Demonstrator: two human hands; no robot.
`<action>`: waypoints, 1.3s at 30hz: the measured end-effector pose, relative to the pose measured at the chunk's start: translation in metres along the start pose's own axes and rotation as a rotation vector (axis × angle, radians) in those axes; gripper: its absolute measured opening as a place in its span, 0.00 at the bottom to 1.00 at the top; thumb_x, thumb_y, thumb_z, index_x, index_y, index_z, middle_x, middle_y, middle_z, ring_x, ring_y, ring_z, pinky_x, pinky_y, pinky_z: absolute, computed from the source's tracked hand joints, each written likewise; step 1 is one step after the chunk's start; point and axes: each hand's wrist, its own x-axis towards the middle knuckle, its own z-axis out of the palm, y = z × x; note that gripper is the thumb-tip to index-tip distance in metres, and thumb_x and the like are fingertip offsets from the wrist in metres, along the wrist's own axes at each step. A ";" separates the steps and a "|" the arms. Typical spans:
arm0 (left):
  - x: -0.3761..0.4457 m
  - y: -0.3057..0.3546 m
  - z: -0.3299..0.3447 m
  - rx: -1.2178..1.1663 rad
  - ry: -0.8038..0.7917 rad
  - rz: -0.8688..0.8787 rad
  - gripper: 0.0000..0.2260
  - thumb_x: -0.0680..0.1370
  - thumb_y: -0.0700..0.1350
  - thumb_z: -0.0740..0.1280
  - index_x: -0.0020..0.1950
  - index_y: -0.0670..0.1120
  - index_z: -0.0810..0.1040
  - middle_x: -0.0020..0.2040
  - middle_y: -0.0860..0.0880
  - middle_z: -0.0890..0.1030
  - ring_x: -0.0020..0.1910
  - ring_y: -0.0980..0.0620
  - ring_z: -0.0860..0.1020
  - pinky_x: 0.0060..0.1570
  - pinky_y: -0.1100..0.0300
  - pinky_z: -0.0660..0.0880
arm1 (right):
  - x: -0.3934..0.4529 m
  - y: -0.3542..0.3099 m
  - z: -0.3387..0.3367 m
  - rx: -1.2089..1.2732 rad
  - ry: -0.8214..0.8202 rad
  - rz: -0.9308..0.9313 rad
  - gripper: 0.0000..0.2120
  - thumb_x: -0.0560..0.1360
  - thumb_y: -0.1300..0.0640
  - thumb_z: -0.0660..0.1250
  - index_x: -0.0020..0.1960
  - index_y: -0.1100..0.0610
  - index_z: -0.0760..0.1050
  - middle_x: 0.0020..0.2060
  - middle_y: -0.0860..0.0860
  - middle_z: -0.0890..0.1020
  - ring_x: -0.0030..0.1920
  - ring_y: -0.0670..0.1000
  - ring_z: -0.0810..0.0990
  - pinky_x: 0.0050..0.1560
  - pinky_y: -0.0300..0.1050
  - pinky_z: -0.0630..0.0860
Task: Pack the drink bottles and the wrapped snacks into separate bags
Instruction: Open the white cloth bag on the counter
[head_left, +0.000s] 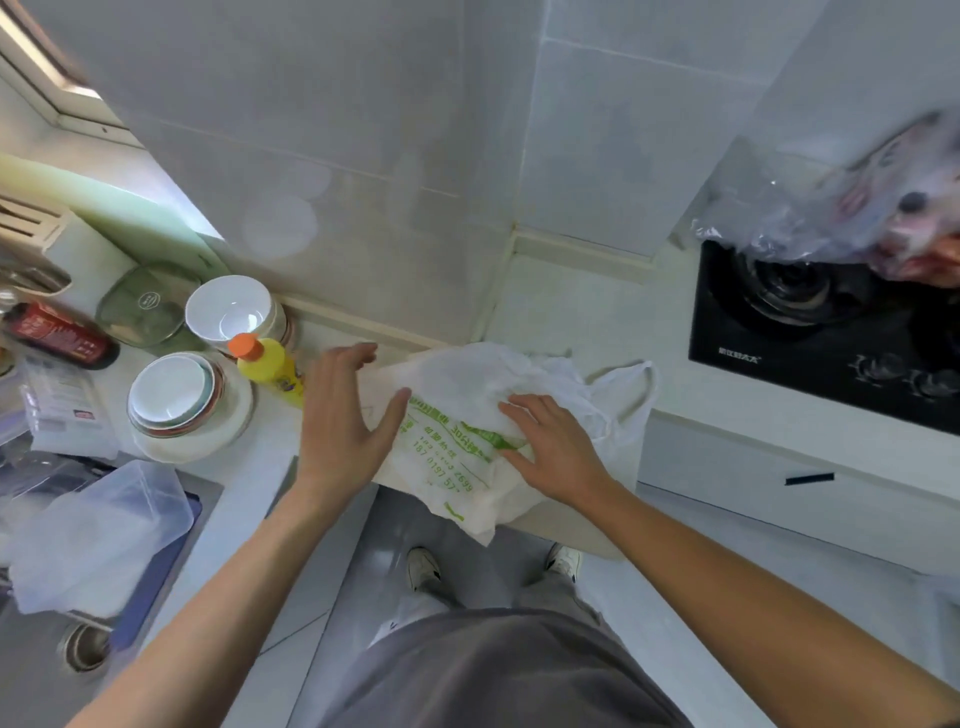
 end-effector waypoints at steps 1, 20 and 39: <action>0.004 0.012 0.018 -0.010 -0.070 0.017 0.22 0.79 0.51 0.72 0.68 0.43 0.71 0.60 0.48 0.74 0.60 0.46 0.73 0.59 0.53 0.71 | -0.004 0.007 -0.005 0.009 0.015 0.001 0.28 0.79 0.44 0.68 0.75 0.55 0.72 0.71 0.53 0.75 0.71 0.56 0.72 0.66 0.56 0.74; -0.002 0.089 0.241 0.356 -0.871 0.252 0.30 0.75 0.63 0.70 0.72 0.50 0.70 0.65 0.50 0.79 0.65 0.44 0.74 0.62 0.50 0.69 | -0.011 0.127 -0.054 0.366 0.065 0.935 0.32 0.77 0.46 0.70 0.78 0.46 0.61 0.67 0.55 0.69 0.63 0.59 0.75 0.58 0.55 0.79; 0.128 0.179 0.126 0.143 -0.166 0.196 0.19 0.84 0.48 0.58 0.75 0.57 0.62 0.53 0.47 0.78 0.36 0.42 0.78 0.32 0.50 0.75 | 0.047 0.147 -0.208 0.590 0.398 0.500 0.17 0.74 0.74 0.65 0.55 0.54 0.71 0.46 0.47 0.78 0.37 0.47 0.77 0.43 0.55 0.78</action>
